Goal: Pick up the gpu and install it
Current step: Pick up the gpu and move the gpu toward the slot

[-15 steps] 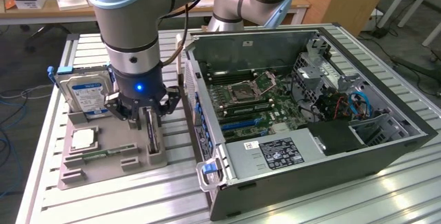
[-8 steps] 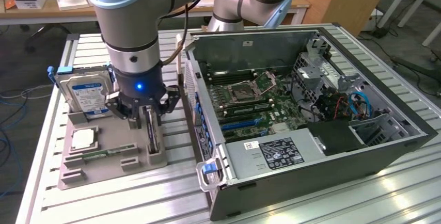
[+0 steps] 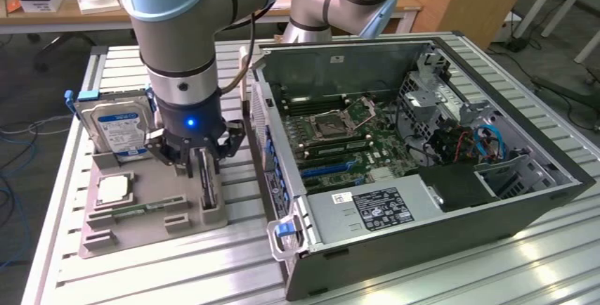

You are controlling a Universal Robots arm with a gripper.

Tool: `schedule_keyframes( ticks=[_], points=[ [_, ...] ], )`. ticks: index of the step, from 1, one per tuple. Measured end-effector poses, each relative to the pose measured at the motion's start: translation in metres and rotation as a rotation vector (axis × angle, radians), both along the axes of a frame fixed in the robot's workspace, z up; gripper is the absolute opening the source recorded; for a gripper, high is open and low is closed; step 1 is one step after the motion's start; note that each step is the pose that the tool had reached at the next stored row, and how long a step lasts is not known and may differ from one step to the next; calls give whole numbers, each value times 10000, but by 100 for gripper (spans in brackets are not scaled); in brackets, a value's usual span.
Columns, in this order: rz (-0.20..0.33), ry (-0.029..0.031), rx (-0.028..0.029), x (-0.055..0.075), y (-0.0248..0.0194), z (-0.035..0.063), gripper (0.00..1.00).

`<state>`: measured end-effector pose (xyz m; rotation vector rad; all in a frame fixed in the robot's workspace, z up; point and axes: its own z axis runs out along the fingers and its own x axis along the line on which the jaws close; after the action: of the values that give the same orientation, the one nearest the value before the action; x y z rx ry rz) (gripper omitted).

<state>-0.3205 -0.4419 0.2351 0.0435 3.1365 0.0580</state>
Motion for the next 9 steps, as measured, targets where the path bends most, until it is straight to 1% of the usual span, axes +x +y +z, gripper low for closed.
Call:
schedule_keyframes(
  ticks=[3,6,9],
  points=[
    [1,-1,-8,1,28,-9,47],
    [2,-1,-9,1,66,-20,47],
    [3,-3,-7,1,82,-41,47]
  ],
)
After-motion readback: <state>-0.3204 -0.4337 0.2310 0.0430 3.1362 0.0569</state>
